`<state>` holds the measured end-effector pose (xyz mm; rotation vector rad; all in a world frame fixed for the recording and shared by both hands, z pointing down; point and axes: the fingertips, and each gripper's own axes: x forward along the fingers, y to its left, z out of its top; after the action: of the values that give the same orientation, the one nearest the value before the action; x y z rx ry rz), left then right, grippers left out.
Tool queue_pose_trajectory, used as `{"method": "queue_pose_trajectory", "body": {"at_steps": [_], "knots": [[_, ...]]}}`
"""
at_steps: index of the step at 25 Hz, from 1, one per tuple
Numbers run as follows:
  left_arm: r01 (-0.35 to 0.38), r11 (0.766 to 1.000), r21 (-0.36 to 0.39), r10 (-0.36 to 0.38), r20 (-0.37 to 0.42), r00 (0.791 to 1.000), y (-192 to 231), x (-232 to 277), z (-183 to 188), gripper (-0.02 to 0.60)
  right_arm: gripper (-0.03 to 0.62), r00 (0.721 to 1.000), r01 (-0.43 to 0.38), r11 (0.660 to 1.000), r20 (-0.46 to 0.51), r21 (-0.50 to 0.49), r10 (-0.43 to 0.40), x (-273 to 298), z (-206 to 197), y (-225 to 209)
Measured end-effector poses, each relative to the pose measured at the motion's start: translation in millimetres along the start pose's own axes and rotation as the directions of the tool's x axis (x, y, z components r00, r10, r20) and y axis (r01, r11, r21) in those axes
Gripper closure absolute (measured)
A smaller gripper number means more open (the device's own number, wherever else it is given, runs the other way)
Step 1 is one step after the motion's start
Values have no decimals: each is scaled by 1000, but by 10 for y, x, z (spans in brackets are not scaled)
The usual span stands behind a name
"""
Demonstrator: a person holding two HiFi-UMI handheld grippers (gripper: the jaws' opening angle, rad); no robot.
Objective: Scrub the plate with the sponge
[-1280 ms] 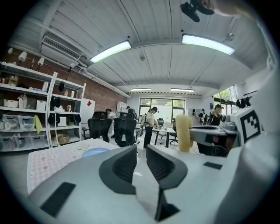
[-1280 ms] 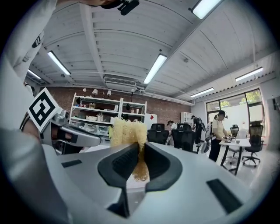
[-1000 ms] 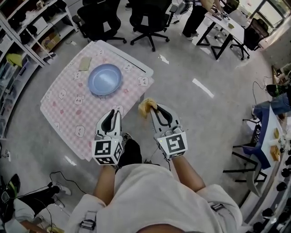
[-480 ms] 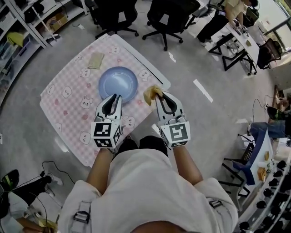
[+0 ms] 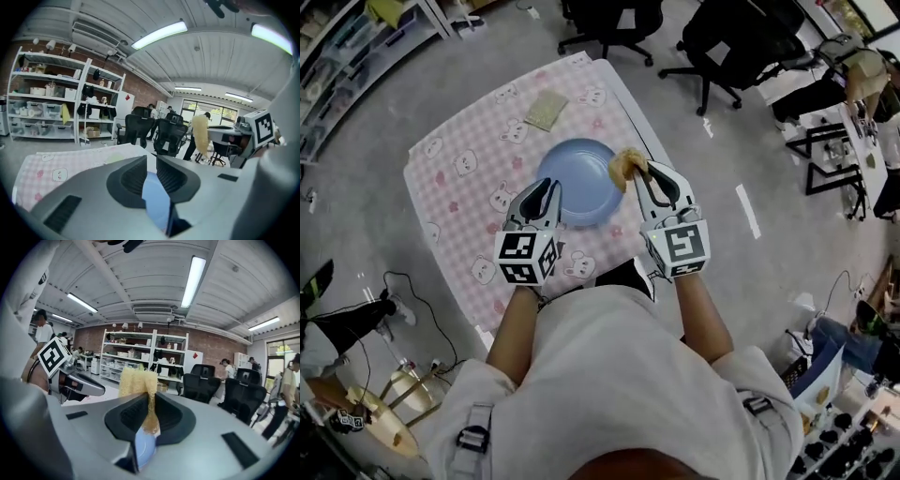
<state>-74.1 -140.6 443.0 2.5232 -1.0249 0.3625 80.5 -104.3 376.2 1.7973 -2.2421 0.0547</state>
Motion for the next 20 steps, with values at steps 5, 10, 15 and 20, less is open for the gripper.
{"method": "queue_pose_trajectory", "body": {"at_steps": [5, 10, 15, 20], "knots": [[-160, 980, -119, 151, -85, 985, 371, 296, -294, 508, 549, 972, -233, 972, -27, -42, 232, 652, -70, -8], [-324, 926, -194, 283, -213, 935, 642, 429, -791, 508, 549, 895, -441, 896, -96, -51, 435, 1134, -348, 117], [-453, 847, -279, 369, -304, 878, 810, 344, -1262, 507, 549, 796, -594, 803, -174, -41, 580, 1415, -760, 312], [-516, 791, -329, 389, -380, 839, 922, 303, -1654, 506, 548, 731, -667, 744, -235, -42, 641, 1624, -1116, 477]]}}
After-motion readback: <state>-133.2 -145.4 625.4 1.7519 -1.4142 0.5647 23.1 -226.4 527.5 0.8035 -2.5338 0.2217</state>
